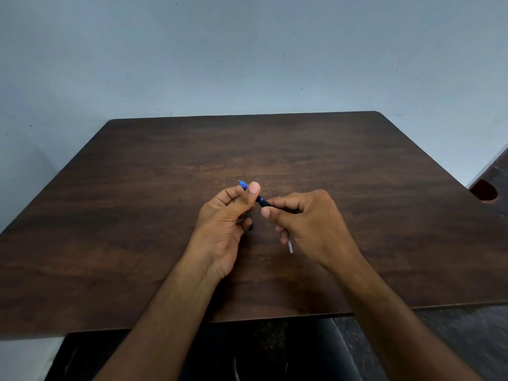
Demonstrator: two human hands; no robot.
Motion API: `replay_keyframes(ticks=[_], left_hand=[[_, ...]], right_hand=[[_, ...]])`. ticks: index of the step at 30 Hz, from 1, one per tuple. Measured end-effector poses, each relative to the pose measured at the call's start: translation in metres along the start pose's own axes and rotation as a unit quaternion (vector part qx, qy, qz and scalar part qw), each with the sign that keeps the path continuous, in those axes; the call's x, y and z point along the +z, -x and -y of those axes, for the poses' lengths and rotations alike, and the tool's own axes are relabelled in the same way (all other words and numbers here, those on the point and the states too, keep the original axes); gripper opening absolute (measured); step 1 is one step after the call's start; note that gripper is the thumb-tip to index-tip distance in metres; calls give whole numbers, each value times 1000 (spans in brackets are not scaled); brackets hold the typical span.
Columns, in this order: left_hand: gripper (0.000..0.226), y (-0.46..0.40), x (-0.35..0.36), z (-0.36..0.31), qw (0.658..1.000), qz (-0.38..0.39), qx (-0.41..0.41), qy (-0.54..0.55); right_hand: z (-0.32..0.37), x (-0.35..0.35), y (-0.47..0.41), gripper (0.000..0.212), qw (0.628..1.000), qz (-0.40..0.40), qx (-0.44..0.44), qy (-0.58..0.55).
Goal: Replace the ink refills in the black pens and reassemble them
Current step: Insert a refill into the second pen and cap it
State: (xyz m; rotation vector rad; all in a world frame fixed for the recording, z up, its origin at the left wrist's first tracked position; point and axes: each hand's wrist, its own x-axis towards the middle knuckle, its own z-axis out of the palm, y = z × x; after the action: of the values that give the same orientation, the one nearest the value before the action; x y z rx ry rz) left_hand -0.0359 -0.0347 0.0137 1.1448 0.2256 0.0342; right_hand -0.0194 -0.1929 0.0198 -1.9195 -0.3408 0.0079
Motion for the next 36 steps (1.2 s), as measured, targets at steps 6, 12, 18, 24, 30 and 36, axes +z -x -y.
replay_keyframes(ticks=[6, 12, 18, 24, 30, 36], left_hand=[[33, 4, -7, -1, 996, 90, 13, -15], [28, 4, -3, 0, 1000, 2, 23, -12], [29, 2, 1, 3, 1000, -7, 14, -14], [30, 4, -1, 2, 997, 69, 39, -24], [30, 1, 2, 0, 998, -40, 35, -17], [37, 1, 5, -2, 997, -64, 33, -27]], right_hand=[[-1, -4, -2, 10, 1000, -8, -5, 15], [-1, -2, -1, 11, 1000, 2, 0, 0], [-2, -1, -1, 9, 1000, -1, -2, -16], [-2, -5, -2, 11, 1000, -7, -16, 8], [-2, -3, -1, 14, 1000, -5, -8, 1], [-2, -1, 1, 19, 1000, -15, -8, -22]])
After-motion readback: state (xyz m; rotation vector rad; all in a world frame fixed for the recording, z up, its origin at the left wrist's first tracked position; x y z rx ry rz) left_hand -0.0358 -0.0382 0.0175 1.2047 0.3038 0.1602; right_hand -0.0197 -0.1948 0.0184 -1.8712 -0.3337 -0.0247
